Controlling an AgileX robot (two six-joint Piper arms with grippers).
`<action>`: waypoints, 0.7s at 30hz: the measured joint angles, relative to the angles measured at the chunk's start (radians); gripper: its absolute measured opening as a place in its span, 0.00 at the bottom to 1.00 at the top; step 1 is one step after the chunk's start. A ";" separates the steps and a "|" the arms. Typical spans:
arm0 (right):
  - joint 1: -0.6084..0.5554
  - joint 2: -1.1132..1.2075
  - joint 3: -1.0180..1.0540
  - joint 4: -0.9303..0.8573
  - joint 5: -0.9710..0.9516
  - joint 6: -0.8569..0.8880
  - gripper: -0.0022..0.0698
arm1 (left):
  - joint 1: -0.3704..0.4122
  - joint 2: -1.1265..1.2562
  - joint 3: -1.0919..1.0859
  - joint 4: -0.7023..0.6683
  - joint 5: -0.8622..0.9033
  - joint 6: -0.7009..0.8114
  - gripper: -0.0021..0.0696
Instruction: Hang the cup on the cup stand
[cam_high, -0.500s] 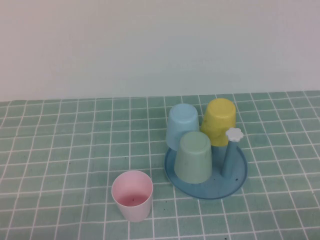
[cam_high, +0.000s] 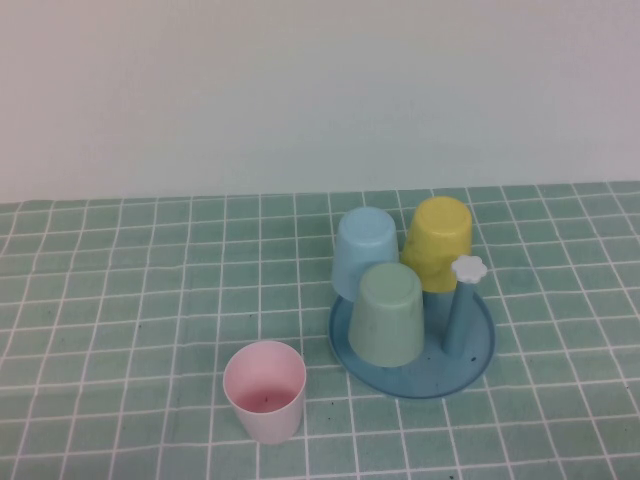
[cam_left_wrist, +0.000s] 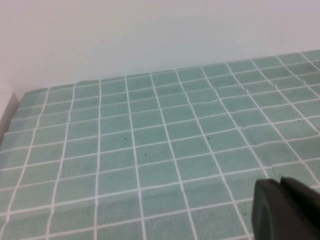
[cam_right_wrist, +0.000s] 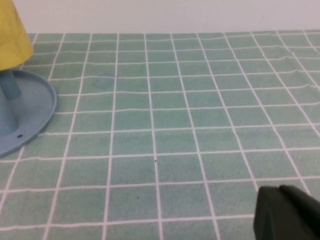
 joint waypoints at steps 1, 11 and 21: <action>0.000 0.000 0.000 -0.004 0.000 -0.007 0.03 | 0.000 0.000 -0.002 0.000 0.004 0.000 0.03; 0.000 0.000 0.000 -0.023 -0.037 0.004 0.03 | 0.000 0.000 -0.002 0.111 -0.075 0.071 0.03; 0.000 0.000 0.000 0.068 -0.298 0.058 0.03 | 0.000 0.000 -0.002 0.118 -0.080 0.073 0.03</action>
